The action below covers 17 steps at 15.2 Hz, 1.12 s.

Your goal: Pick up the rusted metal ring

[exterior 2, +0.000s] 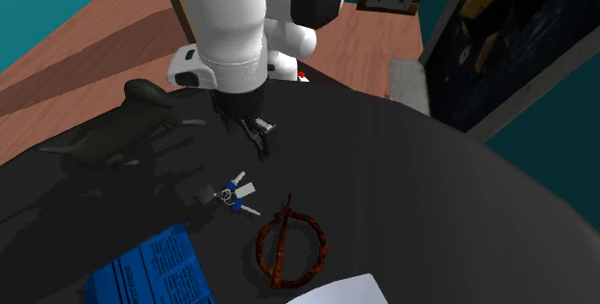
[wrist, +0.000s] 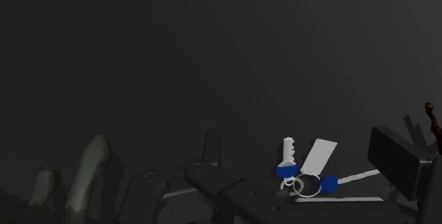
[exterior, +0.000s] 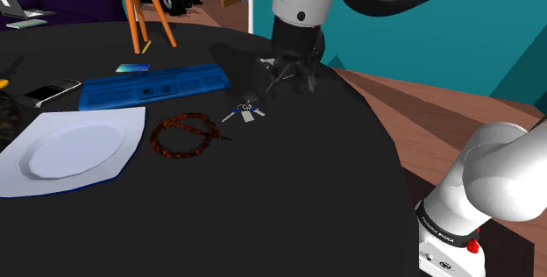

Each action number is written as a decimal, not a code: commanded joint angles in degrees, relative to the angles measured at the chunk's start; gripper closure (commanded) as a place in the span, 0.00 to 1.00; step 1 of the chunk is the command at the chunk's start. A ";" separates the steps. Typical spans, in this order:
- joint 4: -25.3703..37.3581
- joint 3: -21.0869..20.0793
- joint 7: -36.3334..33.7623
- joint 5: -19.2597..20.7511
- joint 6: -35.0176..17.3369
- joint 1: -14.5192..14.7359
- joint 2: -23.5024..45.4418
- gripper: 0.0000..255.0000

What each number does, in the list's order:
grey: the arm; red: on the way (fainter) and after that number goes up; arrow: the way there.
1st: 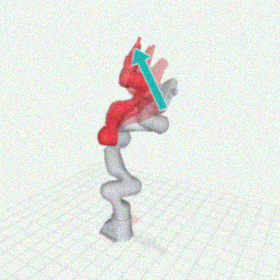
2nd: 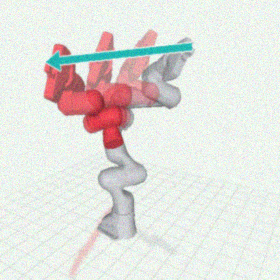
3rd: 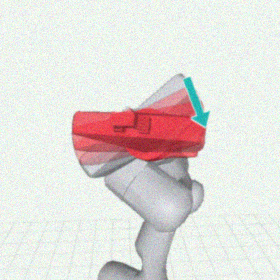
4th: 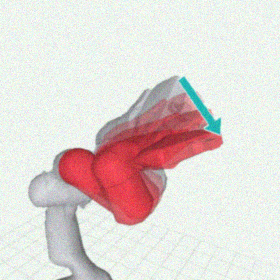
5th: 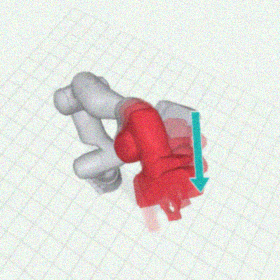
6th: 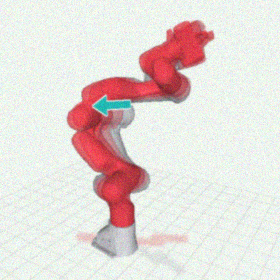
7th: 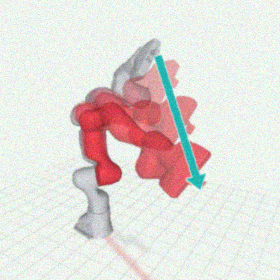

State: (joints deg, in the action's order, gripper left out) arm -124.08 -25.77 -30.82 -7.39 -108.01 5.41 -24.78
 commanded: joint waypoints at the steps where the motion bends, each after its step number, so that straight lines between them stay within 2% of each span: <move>1: 2.31 -2.48 -3.33 0.65 -1.79 -0.19 3.19 0.00; 6: 9.28 -8.55 -12.11 5.01 -5.46 -0.82 12.39 0.00; 10: 16.37 -12.91 -20.20 11.46 -7.02 -0.51 21.24 0.00; 17: 12.99 -13.19 -21.69 12.81 -11.56 -0.20 22.67 0.00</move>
State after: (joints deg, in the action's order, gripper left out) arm -109.99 -38.94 -52.34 5.35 -118.45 5.19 -2.10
